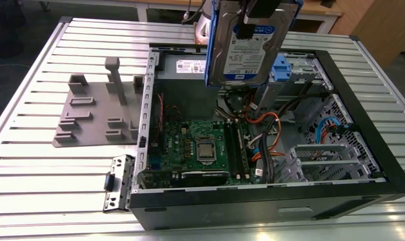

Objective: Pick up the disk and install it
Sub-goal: 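Pick up the disk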

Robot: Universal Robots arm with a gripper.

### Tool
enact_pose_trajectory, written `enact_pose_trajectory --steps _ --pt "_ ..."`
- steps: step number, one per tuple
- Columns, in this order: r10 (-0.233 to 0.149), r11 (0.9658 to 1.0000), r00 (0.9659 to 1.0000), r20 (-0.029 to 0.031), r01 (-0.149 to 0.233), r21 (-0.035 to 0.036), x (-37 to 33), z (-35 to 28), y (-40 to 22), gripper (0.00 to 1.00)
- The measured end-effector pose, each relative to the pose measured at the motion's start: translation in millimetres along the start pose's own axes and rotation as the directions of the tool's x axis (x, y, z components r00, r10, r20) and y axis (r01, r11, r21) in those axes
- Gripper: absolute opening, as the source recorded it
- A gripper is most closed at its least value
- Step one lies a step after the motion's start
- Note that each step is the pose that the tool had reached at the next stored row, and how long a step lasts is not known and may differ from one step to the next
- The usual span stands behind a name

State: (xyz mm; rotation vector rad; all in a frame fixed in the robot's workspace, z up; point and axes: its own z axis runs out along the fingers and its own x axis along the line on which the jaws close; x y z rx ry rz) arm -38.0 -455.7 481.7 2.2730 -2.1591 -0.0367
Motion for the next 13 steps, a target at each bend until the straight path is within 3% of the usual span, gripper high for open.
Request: enact_pose_trajectory --steps 13 --pt "0.000 1.0000 1.0000 -0.0023 0.000 -0.0001 8.1 0.0 -0.1 0.36"
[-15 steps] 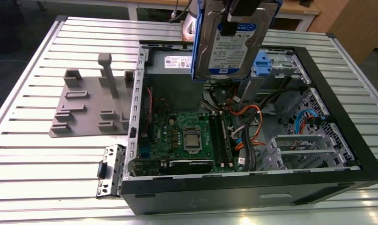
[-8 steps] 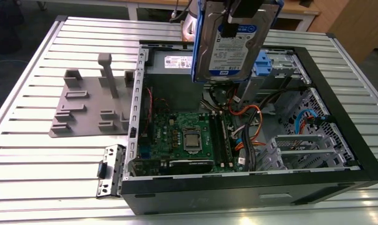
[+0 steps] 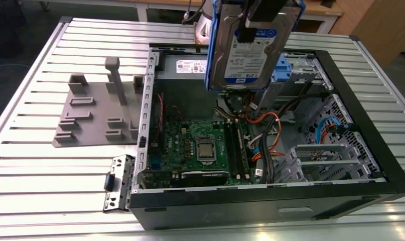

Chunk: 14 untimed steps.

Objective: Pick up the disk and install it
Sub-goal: 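Pick up the disk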

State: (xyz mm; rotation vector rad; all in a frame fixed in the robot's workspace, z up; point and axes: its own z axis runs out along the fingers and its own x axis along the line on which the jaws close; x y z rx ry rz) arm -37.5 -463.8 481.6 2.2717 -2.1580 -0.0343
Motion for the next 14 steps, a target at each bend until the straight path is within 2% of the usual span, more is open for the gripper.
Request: enact_pose_trajectory --steps 14 --pt "0.000 1.0000 1.0000 -0.0025 0.000 -0.0001 8.9 0.0 0.0 0.36"
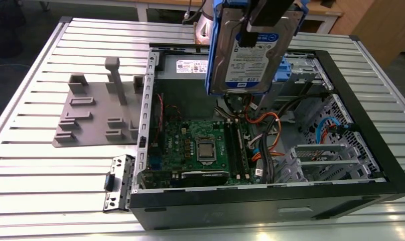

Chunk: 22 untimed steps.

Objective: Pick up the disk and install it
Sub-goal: 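Pick up the disk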

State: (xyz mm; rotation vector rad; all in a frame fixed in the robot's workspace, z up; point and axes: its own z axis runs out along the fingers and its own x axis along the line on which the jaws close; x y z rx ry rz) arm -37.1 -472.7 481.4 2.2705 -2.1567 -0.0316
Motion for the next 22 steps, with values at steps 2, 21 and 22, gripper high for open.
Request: enact_pose_trajectory --steps 2,21,22 --pt "0.000 1.0000 1.0000 -0.0004 0.000 0.0000 1.2 0.0 0.0 0.36" --pt "0.000 1.0000 1.0000 -0.0041 0.000 -0.0002 12.6 0.2 0.1 0.36" --pt "0.000 1.0000 1.0000 -0.0044 0.000 -0.0002 13.2 0.1 0.0 0.36"
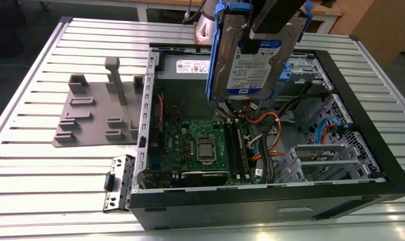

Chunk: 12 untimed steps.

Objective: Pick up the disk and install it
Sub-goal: 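Pick up the disk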

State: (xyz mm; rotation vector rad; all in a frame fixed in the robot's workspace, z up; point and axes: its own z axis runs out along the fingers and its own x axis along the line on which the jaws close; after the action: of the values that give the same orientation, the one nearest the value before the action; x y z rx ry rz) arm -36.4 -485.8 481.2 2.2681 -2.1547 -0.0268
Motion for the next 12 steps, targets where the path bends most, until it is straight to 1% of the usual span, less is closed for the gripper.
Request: enact_pose_trajectory --steps 12 --pt "0.000 1.0000 1.0000 -0.0021 0.000 -0.0001 7.5 0.1 -0.1 0.36"
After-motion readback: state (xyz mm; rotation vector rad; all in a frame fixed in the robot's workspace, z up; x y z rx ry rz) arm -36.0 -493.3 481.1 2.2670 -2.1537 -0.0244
